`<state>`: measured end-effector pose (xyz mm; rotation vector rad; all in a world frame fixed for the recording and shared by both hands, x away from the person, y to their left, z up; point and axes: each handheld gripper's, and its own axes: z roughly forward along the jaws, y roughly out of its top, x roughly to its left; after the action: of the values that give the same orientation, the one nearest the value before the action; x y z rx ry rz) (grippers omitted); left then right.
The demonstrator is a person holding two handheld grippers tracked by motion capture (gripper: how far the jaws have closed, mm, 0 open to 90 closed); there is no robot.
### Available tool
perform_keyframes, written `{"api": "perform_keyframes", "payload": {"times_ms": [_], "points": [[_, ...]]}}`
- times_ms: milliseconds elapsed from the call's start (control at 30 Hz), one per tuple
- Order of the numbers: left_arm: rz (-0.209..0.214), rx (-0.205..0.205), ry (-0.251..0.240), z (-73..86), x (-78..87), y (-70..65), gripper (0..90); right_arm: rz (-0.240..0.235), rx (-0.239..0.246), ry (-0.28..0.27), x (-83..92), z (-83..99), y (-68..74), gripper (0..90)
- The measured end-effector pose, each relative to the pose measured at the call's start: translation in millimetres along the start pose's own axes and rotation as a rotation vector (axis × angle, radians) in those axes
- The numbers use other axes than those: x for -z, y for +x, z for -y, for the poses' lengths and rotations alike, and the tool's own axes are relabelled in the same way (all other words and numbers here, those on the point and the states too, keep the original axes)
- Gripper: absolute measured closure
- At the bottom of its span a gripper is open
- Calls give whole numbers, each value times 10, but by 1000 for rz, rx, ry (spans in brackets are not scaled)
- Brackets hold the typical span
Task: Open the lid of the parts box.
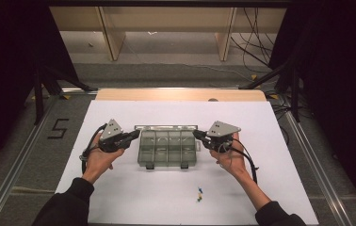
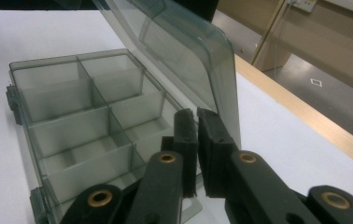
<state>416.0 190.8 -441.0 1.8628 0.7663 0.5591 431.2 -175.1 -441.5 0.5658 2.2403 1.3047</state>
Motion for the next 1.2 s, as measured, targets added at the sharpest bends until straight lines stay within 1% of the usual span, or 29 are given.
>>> {"api": "perform_keyframes", "payload": {"times_ms": [67, 100, 167, 200, 233, 300, 367, 433, 467, 500, 533, 567, 633, 667, 733, 767, 800, 867, 900, 967, 1000, 1067, 1133, 1200], "points": [[0, 1, 1, 0, 1, -1, 898, -5, -6, 11, 16, 6, -6, 821], [1, 1, 1, 0, 1, -1, 898, -3, -18, 16, 21, 11, -3, 798], [3, -6, 0, -2, 1, 1, 898, 10, -34, 30, 42, 19, -10, 724], [5, -18, 1, -5, 1, 8, 898, 2, -42, 41, 53, 23, -21, 681], [5, -16, 1, -5, 1, 6, 898, 12, -59, 55, 62, 27, -28, 636], [6, -16, 1, -5, 0, 3, 898, 35, -89, 58, 82, 32, -59, 538], [6, -14, 0, -6, -2, 1, 898, 30, -132, 56, 93, 31, -94, 460], [7, -14, 0, -7, -3, 0, 898, 48, -128, 41, 100, 27, -126, 385], [4, -10, 0, -6, -3, -4, 898, 47, -132, 39, 97, 26, -139, 335], [4, -11, -1, -6, -4, -5, 898, 34, -144, 43, 85, 26, -150, 300], [4, -8, 0, -5, -4, -8, 898, 39, -132, 45, 79, 24, -166, 293], [5, -14, 0, -7, -5, -6, 898, 36, -129, 48, 64, 24, -165, 290], [5, -9, 0, -5, -6, -10, 898, 33, -99, 54, 31, 19, -179, 283], [9, -4, -2, -3, -9, -11, 898, 27, -95, 58, 13, 11, -183, 283], [9, -4, -2, -3, -9, -11, 899, 12, -85, 53, -24, -12, -187, 288], [9, -5, -2, -4, -10, -11, 899, 17, -69, 45, -43, -25, -194, 302], [9, -4, -2, -3, -10, -10, 898, 3, -66, 46, -58, -43, -193, 324], [9, -6, 0, -2, -9, -11, 898, 0, -39, 39, -92, -70, -199, 380], [12, -11, -1, -4, -9, -8, 898, -4, -35, 46, -107, -81, -202, 395], [8, -11, 1, -4, -6, -11, 898, -8, -29, 44, -137, -95, -206, 443], [13, -11, -1, -4, -8, -8, 898, -13, -24, 43, -149, -99, -212, 467], [8, -8, 2, -3, -5, -11, 898, -23, -17, 38, -169, -105, -217, 538], [15, -9, 0, -1, -8, -6, 898, -28, -14, 30, -175, -110, -219, 611], [17, -7, 3, 1, -8, -3, 897, -35, -11, 33, -174, -115, -222, 656]]}}
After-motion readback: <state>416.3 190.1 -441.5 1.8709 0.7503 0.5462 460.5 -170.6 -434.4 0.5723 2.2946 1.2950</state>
